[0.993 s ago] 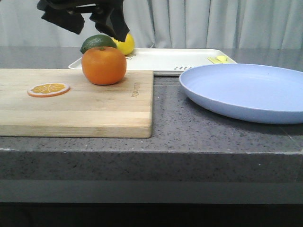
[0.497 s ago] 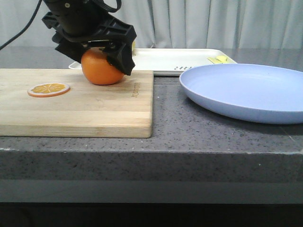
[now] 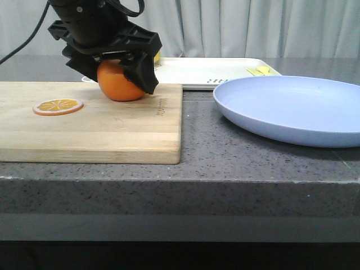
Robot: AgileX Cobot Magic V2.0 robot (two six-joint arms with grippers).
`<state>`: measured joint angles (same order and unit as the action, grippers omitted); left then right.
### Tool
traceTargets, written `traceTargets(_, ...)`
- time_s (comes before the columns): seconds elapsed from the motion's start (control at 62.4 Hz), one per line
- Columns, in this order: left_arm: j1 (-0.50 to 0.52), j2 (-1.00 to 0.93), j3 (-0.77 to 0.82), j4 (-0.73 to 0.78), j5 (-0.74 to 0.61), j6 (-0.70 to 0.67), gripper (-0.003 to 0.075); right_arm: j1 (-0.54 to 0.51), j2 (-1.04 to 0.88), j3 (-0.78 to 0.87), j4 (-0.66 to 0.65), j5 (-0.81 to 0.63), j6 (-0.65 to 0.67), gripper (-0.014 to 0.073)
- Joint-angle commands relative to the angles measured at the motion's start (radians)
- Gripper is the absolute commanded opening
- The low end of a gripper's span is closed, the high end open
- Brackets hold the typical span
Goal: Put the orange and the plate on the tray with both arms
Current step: 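Lift the orange with the left gripper and lower it onto the blue plate, then open the left gripper and raise it away from the orange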
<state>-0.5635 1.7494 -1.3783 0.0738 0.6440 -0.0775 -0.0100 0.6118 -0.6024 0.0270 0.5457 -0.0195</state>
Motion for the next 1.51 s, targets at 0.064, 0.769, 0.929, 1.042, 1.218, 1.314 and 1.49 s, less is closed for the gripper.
traceTargets(0.064, -0.032, -0.049, -0.093, -0.016, -0.017, -0.001, 0.0423, 0.001, 0.006, -0.027, -0.016, -0.078, 0.000, 0.0594)
traceTargets(0.769, -0.356, 0.231, -0.513, -0.014, -0.026, 0.023, 0.0423, 0.001, 0.006, -0.027, -0.016, -0.058, 0.000, 0.0594)
traceTargets(0.929, -0.371, 0.308, -0.590, -0.016, -0.021, 0.023, 0.0433, 0.001, 0.006, -0.027, -0.016, -0.060, 0.000, 0.0594)
traceTargets(1.042, -0.371, 0.340, -0.612, -0.026, -0.019, 0.023, 0.0512, 0.001, 0.006, -0.027, -0.016, -0.063, 0.000, 0.0594)
traceTargets(1.218, -0.371, 0.349, -0.612, -0.033, -0.010, 0.023, 0.0621, 0.001, 0.006, -0.027, -0.016, -0.067, 0.000, 0.0594)
traceTargets(1.314, -0.371, 0.347, -0.615, -0.033, -0.010, 0.023, 0.0627, 0.001, 0.006, -0.027, -0.016, -0.067, 0.000, 0.0594)
traceTargets(1.49, -0.371, 0.345, -0.654, -0.055, 0.059, 0.023, 0.0627, 0.001, 0.006, -0.027, -0.016, -0.067, 0.000, 0.0594)
